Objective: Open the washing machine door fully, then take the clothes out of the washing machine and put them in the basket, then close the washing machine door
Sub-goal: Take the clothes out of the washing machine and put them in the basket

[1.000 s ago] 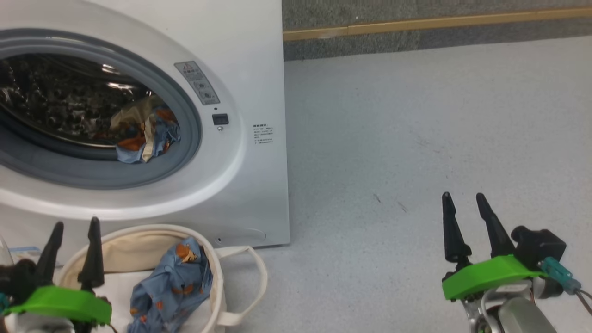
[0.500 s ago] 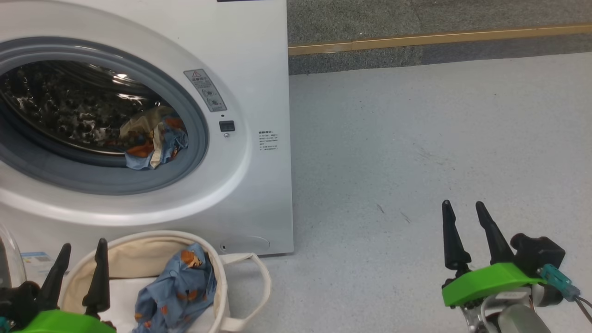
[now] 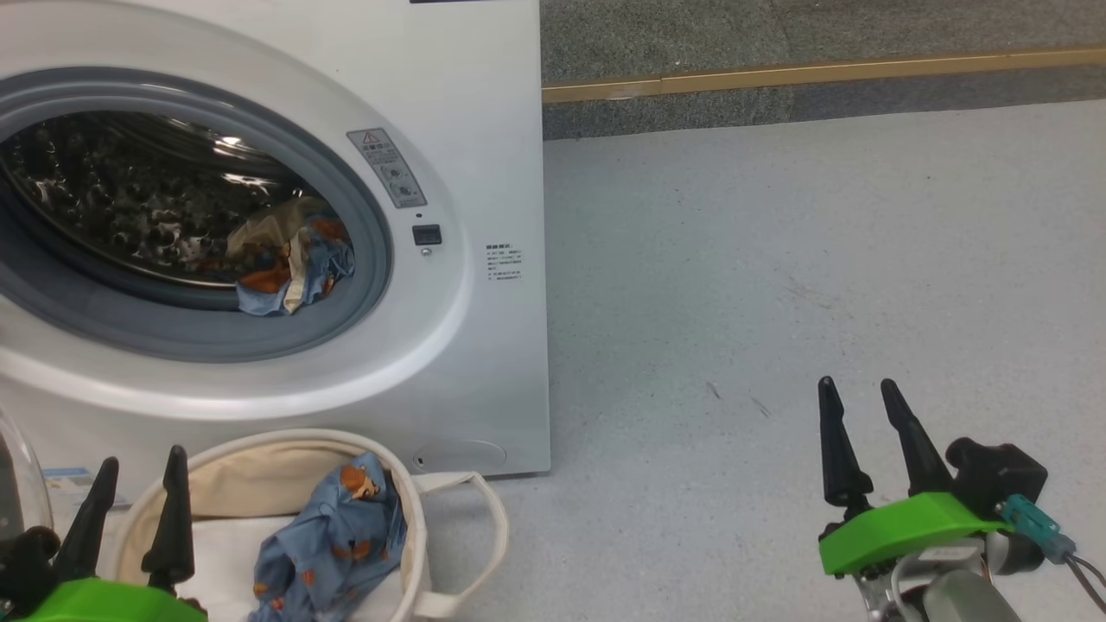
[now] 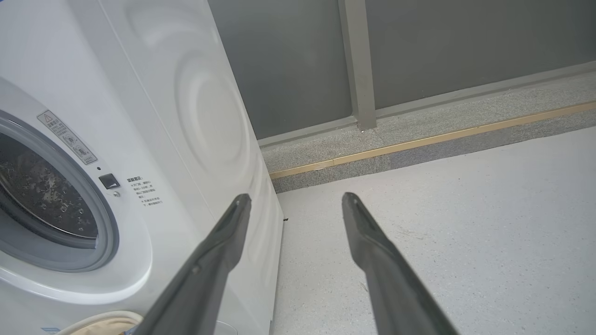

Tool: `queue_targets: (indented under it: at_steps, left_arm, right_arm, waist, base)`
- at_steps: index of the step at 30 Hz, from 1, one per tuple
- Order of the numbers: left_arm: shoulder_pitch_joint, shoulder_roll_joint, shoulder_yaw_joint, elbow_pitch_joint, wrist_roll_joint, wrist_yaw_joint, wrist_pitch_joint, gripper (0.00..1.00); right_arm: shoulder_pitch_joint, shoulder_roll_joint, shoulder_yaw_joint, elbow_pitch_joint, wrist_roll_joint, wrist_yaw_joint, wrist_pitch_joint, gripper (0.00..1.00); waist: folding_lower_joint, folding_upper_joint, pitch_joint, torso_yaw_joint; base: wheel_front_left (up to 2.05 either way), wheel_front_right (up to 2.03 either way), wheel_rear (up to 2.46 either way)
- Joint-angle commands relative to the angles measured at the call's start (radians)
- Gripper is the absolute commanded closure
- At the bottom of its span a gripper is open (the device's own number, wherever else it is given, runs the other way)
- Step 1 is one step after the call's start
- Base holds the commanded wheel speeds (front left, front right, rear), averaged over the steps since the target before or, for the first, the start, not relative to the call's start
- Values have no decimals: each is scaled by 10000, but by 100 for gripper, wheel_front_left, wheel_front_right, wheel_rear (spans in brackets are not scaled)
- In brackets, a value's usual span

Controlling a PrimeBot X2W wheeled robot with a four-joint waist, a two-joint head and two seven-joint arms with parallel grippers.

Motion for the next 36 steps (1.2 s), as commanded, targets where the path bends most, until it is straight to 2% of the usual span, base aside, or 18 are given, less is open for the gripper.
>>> queue_targets:
  at_steps: [1, 29, 36]
  left_arm:
    - [-384, 383, 400, -297, -42, 33, 1, 0]
    - [-756, 531, 163, -133, -165, 122, 97, 0]
    - [-1598, 673, 57, 466, -510, -82, 565, 0]
  right_arm:
    - [-186, -7, 192, -276, -77, 40, -122, 0]
    - [-263, 8, 192, -340, -87, 40, -122, 0]
    - [-330, -33, 142, -367, -106, 40, -122, 0]
  waist:
    - [0, -1, 1, 1]
    - [0, -1, 282, 14]
    - [0, -1, 526, 86]
  base:
    - [0, 0, 0]
    - [0, 0, 0]
    - [0, 0, 0]
